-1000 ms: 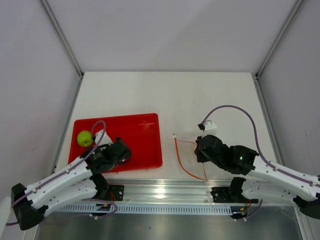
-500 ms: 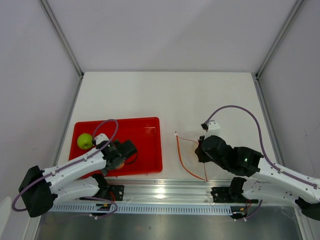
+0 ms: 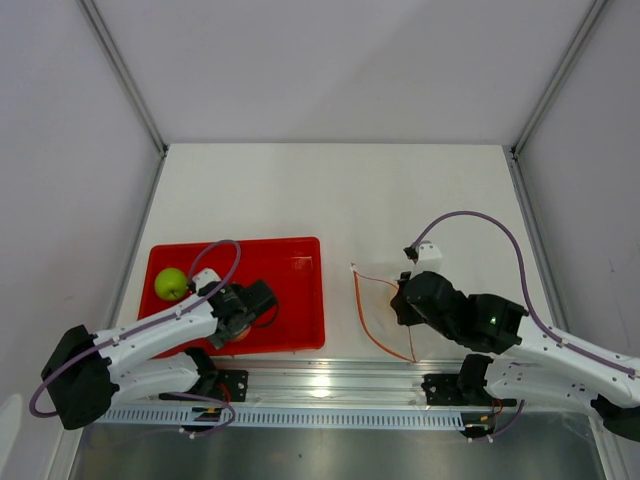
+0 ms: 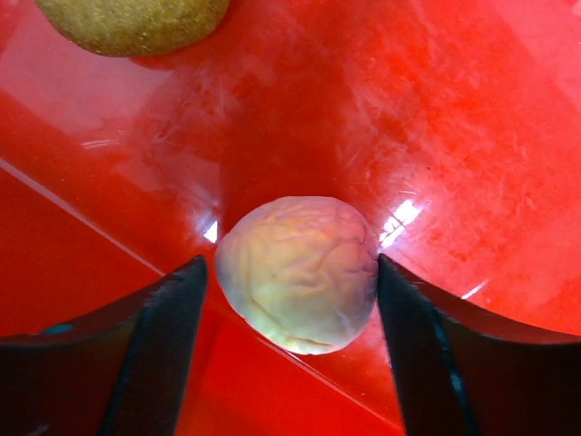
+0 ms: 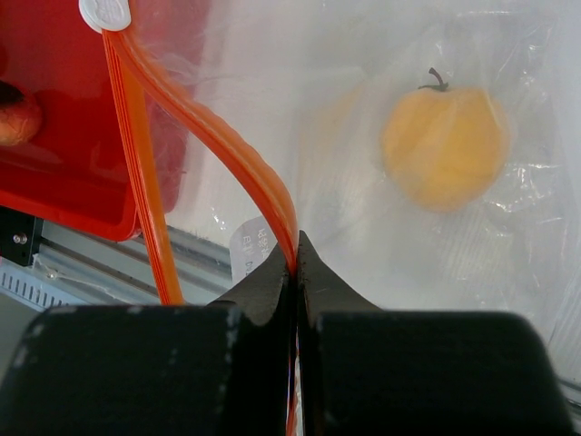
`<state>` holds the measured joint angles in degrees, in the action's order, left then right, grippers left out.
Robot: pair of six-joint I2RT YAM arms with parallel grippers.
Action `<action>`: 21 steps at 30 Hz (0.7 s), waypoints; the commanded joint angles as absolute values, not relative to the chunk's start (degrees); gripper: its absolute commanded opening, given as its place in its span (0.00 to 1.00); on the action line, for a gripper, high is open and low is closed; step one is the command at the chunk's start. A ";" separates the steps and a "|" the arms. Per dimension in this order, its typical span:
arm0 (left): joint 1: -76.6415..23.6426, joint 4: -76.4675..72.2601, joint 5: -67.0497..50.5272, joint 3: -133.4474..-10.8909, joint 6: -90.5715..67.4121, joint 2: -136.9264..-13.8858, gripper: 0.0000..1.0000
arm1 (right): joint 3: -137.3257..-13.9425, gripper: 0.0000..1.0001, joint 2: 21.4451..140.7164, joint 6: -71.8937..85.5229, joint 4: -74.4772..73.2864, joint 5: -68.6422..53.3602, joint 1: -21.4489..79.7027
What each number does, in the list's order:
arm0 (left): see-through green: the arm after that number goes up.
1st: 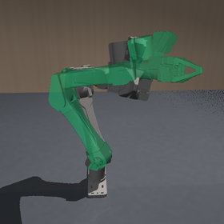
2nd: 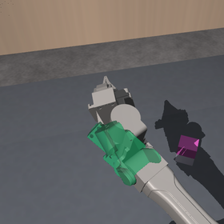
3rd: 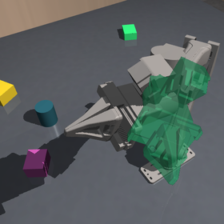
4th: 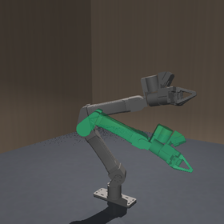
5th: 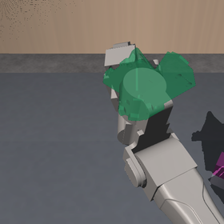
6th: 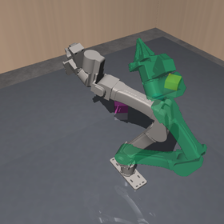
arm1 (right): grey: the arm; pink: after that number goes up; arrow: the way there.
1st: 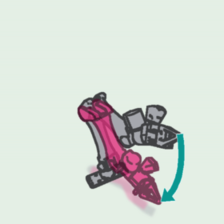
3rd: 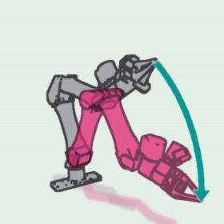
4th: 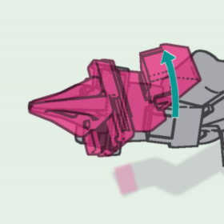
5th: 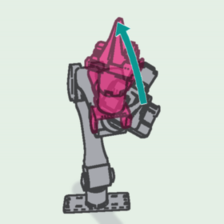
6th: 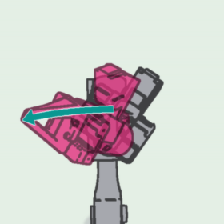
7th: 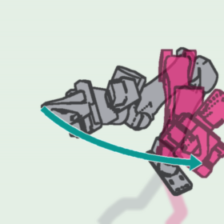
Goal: Place the food in the zip-top bag and seal the zipper
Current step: Pick up the fake fruit from the bin.
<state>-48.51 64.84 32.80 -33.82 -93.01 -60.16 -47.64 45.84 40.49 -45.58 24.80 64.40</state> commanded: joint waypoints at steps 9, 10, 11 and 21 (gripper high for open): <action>-47.99 61.52 34.63 -34.89 -86.32 -52.30 0.22 | -47.45 0.00 46.93 39.82 -43.42 26.37 64.60; -47.99 61.44 34.72 -35.33 -85.44 -50.73 0.16 | -47.81 0.00 47.54 39.03 -43.24 26.28 64.51; -47.99 60.91 34.54 -36.03 -84.21 -49.84 0.15 | -48.33 0.00 48.85 38.59 -43.07 26.19 64.51; -48.08 35.05 19.36 -29.02 -56.56 -28.85 0.01 | -48.87 0.00 52.38 37.88 -41.13 24.35 64.60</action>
<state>-48.34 49.95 26.55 -31.64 -69.56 -33.47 -47.40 52.60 38.33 -43.11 24.21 64.40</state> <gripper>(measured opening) 0.493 0.003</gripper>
